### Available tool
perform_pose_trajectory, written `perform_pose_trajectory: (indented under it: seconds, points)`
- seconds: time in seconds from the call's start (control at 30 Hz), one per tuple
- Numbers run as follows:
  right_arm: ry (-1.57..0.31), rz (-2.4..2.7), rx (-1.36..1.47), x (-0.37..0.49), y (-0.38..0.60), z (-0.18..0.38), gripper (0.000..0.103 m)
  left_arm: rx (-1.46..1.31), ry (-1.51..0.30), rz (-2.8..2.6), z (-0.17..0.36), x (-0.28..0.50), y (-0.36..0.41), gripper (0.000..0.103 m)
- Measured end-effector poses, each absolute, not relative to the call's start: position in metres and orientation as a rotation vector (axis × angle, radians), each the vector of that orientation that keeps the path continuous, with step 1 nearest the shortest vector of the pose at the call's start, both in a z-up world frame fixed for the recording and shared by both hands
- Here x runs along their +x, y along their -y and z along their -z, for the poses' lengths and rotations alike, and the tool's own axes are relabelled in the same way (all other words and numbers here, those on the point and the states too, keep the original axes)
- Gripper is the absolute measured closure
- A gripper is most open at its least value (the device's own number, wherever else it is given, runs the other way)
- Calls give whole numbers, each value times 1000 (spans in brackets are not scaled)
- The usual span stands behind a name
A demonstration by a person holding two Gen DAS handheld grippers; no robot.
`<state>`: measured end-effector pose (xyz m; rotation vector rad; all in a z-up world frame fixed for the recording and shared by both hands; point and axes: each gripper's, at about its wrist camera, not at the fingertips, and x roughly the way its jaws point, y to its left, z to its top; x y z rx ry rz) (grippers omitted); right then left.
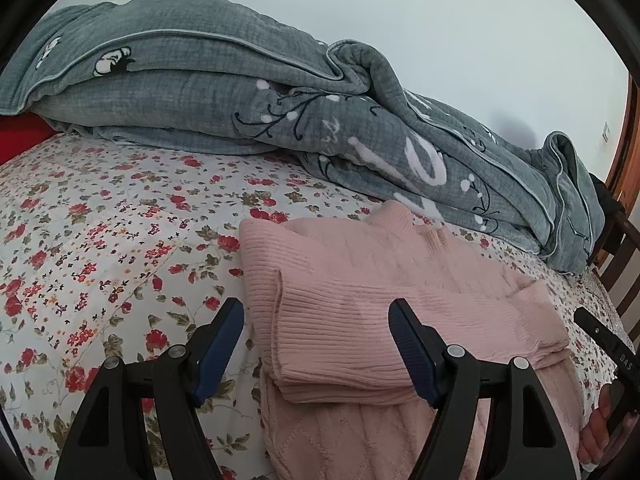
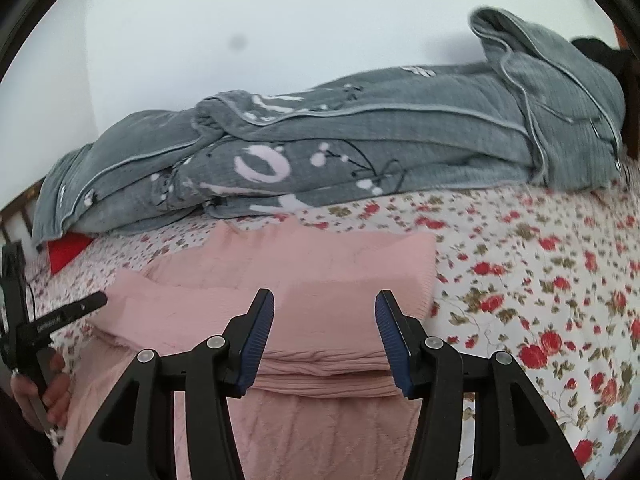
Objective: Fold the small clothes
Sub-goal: 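Move both grippers down to the hem of the pink sweater, then close both grippers on the sweater hem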
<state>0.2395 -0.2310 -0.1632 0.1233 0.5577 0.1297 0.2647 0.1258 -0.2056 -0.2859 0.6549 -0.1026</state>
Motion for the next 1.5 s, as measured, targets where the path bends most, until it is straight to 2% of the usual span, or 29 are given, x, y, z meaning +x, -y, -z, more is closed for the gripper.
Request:
perform_pose_trajectory:
  seconds: [0.27,0.33,0.37,0.4,0.73,0.97,1.2,1.3,1.5]
  points:
    - [-501,-113,130,222,236,147,50,-279,-619,82,200,257,-125,30]
    - [-488,-123,112,213,233,141,41,-273,-603,74,198,254,-124,30]
    - [-479,-123,103,209,231,139,33,-273,-594,72,197,252,-124,30]
    - [-453,-122,89,202,228,136,31,-275,-588,74,196,250,-124,30]
    - [-376,-44,-131,128,196,147,31,-313,-594,141,195,224,-122,31]
    - [-544,-101,62,91,230,157,31,-293,-608,146,196,201,-109,33]
    - [-657,-120,107,32,244,180,32,-193,-627,213,198,149,-92,32]
    - [-676,-124,111,10,244,189,40,-189,-660,266,202,121,-88,32]
    - [-656,-161,132,-16,239,192,41,-283,-720,274,223,56,-104,32]
